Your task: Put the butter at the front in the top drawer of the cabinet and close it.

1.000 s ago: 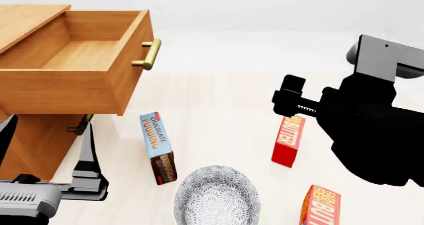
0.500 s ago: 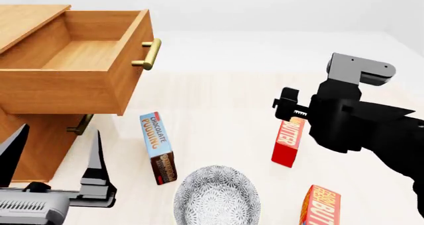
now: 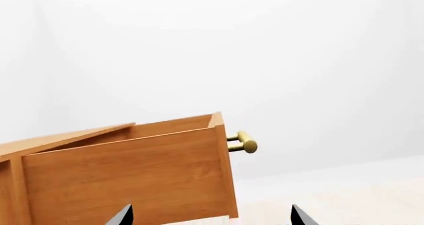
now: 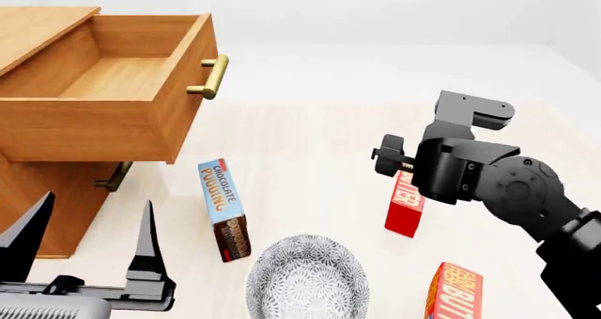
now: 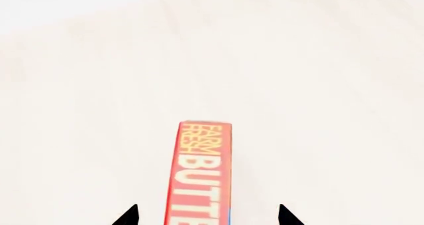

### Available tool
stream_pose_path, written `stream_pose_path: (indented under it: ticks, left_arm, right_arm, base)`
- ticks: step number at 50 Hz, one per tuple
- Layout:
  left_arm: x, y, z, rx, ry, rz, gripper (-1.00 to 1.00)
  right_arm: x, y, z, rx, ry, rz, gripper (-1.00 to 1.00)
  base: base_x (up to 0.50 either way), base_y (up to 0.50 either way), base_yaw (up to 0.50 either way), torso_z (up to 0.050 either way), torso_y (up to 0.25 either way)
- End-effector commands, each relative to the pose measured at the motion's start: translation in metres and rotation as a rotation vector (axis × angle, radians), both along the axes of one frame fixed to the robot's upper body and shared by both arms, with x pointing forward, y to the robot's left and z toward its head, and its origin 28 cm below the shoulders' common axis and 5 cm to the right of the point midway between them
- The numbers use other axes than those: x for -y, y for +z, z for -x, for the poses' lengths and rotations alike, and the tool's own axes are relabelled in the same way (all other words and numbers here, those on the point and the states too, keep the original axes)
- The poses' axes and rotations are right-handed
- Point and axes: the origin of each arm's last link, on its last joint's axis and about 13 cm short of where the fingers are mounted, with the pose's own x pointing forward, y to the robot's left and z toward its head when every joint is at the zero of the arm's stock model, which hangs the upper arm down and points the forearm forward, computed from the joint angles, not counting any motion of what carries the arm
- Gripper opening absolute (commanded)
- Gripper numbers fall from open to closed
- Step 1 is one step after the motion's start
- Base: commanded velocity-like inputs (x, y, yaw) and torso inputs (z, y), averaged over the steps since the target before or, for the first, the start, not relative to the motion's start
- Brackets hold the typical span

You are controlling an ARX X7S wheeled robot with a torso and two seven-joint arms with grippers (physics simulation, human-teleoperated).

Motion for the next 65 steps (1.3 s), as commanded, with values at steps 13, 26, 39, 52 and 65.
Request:
stream_pose_path:
  ticks: [13,26,39,52,65]
  left_arm:
    - [0.001,-0.013,0.000,-0.008,0.002,0.025,1.00]
    - [-0.001,-0.012,-0.001,-0.013,0.005,0.025,1.00]
    - [-0.001,-0.011,0.000,-0.014,0.003,0.031,1.00]
    - [-0.001,-0.009,0.002,-0.012,0.001,0.032,1.00]
    - [-0.003,-0.006,0.002,-0.013,0.000,0.035,1.00]
  right_arm:
    - [-0.011,-0.040,-0.024,-0.094,0.022,-0.011,1.00]
    - [-0.004,-0.060,-0.020,-0.126,-0.027,-0.059,1.00]
    - [-0.007,-0.080,-0.021,-0.165,-0.025,-0.100,1.00]
    - [-0.010,-0.091,-0.018,-0.186,-0.026,-0.134,1.00]
    - [-0.008,-0.084,-0.016,-0.131,-0.031,-0.099,-1.00]
  base:
    - [0.00,0.00,0.00,0.000,0.000]
    - [0.00,0.00,0.00,0.000,0.000]
    - [0.00,0.00,0.00,0.000,0.000]
    - [0.00,0.00,0.00,0.000,0.000]
    - [0.00,0.00,0.00,0.000,0.000]
